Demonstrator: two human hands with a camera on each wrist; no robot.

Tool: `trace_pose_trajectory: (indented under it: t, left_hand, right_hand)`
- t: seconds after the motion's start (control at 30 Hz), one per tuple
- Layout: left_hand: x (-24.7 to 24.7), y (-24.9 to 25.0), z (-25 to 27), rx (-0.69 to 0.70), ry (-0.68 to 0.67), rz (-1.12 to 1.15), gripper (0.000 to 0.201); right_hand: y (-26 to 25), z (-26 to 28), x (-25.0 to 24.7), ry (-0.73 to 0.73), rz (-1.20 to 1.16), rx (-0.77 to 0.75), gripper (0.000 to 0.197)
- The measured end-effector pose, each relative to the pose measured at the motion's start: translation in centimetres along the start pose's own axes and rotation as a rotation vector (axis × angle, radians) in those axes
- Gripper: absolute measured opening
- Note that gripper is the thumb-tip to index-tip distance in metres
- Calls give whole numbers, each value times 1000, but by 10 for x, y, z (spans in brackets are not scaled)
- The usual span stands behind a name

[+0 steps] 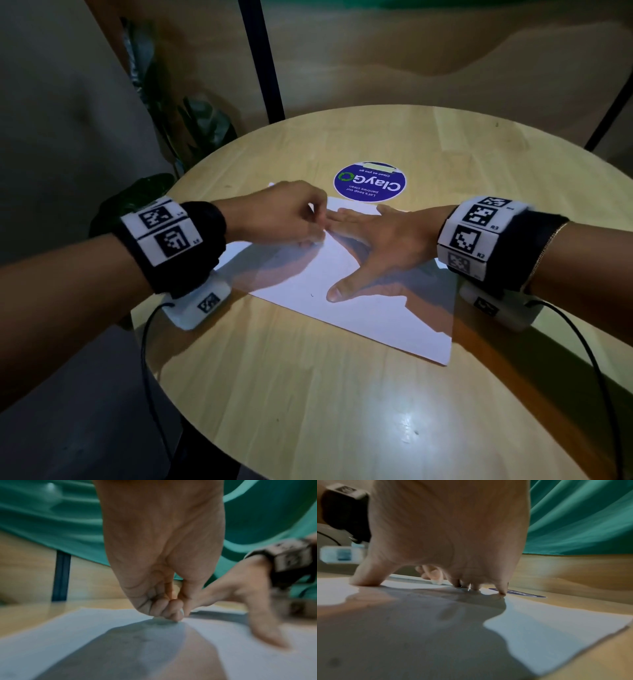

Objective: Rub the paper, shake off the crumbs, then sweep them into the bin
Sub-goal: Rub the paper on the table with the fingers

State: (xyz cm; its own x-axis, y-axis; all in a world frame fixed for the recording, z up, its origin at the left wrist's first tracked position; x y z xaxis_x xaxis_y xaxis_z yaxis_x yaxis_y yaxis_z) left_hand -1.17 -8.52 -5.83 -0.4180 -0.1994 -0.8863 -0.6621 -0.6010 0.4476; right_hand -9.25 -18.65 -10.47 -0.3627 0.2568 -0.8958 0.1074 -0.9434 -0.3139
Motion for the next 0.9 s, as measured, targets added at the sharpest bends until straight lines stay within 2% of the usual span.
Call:
trace_pose_trajectory:
  t: [0.1, 0.13, 0.23, 0.27, 0.37, 0.4, 0.47, 0.53, 0.57, 0.67, 0.7, 0.8, 0.83, 0.9]
  left_hand:
    - [21, 12, 9, 8, -215, 66, 11]
    - [17, 9, 6, 3, -202, 44, 11]
    - [-10, -1, -4, 2, 6, -98, 9]
    - [-7, 1, -3, 12, 0, -91, 9]
    - [23, 15, 13, 24, -250, 42, 13]
    - [23, 14, 14, 20, -274, 51, 13]
    - [7, 2, 4, 10, -168, -5, 12]
    - [-4, -3, -1, 6, -41, -63, 11]
    - [1, 0, 2, 20, -57, -51, 11]
    - [23, 12, 13, 36, -249, 32, 15]
    - [19, 10, 9, 35, -234, 6, 15]
    - [-4, 2, 0, 44, -45, -117, 9]
    - [-1, 4, 1, 58, -59, -100, 9]
    - [18, 11, 11, 75, -224, -21, 11]
  right_hand:
    - [-3, 3, -4, 12, -44, 4, 107]
    - [-2, 3, -3, 8, -42, 7, 111]
    - [-2, 2, -1, -4, -1, 13, 126]
    - [-2, 1, -1, -7, -3, 12, 124]
    - [-5, 3, -3, -3, -36, 5, 110]
    - [-4, 2, -2, -5, -29, 6, 114]
    - [-2, 0, 2, -25, 9, 11, 132]
    - [-2, 0, 2, -32, 36, 19, 139]
    - [-4, 2, 1, -36, 31, 21, 135]
    - [-8, 8, -2, -32, -12, 24, 116]
    - [-8, 8, -2, -32, -7, 27, 119]
    - [-11, 9, -2, -36, 31, 25, 134]
    - [-11, 10, -3, -37, 22, 31, 131]
    - [-10, 11, -3, -36, 0, 54, 121]
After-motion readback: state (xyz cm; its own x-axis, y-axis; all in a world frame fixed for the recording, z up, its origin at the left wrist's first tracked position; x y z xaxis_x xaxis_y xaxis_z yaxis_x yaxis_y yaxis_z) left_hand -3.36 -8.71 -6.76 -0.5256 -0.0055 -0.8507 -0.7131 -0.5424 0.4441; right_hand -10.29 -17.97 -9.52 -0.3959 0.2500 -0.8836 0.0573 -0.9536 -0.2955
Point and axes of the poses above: each hand's wrist, its own z-axis away from the middle knuckle, its own x-axis out of the palm, y = z × x, the point moved 8 cm from there along -z, towards the middle knuckle, and after that the axes turned 7 degrees about y, right-handed, at the moved point
